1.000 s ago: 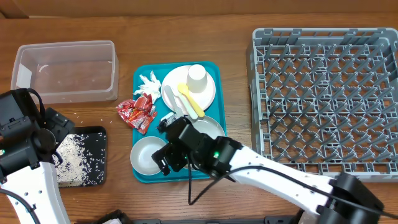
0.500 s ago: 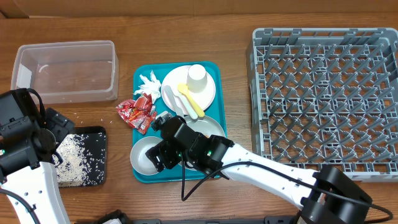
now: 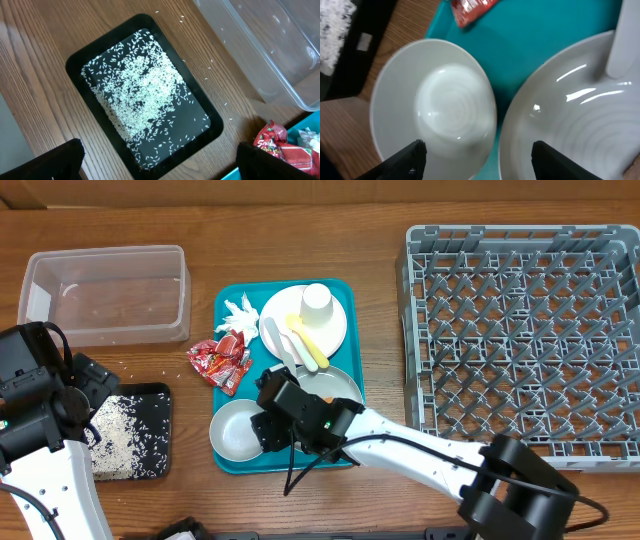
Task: Sort waste into correct bins and load items into the dishwasher rack
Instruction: 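Reach the right gripper to the white bowl on the teal tray, then grasp the white bowl rim with the right gripper and lift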
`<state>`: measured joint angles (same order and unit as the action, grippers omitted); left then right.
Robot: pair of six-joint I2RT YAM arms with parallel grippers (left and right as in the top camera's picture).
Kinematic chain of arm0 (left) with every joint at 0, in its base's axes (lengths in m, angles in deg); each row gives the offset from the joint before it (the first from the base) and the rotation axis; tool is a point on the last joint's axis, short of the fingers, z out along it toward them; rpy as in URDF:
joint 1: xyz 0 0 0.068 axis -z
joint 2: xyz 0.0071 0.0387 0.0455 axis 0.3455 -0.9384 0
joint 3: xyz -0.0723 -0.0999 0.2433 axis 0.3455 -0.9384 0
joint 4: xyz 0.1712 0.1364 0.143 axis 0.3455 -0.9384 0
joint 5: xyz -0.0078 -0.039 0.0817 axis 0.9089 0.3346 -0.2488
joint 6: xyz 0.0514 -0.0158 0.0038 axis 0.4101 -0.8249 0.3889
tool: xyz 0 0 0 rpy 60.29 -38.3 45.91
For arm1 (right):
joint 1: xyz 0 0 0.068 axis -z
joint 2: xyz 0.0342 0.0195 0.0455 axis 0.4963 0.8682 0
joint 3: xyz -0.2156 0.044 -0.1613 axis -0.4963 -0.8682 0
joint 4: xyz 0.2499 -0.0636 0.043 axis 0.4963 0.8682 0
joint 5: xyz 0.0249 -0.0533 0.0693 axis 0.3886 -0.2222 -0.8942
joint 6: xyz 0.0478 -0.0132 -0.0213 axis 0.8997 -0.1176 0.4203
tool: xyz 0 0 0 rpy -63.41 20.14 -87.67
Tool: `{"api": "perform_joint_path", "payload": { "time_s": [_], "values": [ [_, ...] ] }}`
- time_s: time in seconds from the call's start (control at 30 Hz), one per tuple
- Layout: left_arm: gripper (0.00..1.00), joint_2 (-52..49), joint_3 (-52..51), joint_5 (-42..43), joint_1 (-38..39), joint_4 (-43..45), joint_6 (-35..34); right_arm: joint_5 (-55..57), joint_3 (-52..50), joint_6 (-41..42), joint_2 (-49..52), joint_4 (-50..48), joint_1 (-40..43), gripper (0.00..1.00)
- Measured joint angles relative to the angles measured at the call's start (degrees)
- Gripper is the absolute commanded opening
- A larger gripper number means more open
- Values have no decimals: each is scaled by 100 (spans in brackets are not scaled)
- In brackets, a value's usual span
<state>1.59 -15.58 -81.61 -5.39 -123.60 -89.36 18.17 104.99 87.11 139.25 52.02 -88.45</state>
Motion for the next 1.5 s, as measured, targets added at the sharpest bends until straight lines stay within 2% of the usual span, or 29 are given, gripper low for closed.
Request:
{"api": "perform_joint_path", "payload": {
  "time_s": [0.13, 0.6, 0.67, 0.87, 1.17, 1.3, 1.4, 1.5],
  "values": [
    [100, 0, 0, 0, 0, 0, 0, -9, 0, 90, 103, 20, -2, 56],
    [100, 0, 0, 0, 0, 0, 0, -11, 0, 232, 199, 83, -22, 53],
    [100, 0, 0, 0, 0, 0, 0, -13, 0, 234, 227, 79, -22, 49],
    [100, 0, 0, 0, 0, 0, -2, -15, 0, 304, 337, 15, -22, 47],
    [100, 0, 0, 0, 0, 0, -2, -15, 2, 345, 372, -50, -22, 18],
    [100, 0, 0, 0, 0, 0, 0, -15, 17, 367, 372, -50, -22, 12],
    [100, 0, 0, 0, 0, 0, 0, -15, 127, 361, 374, 90, -22, 4],
    [100, 0, 0, 0, 0, 0, 0, -20, 289, 361, 380, 210, -22, 4]
  ]
}}
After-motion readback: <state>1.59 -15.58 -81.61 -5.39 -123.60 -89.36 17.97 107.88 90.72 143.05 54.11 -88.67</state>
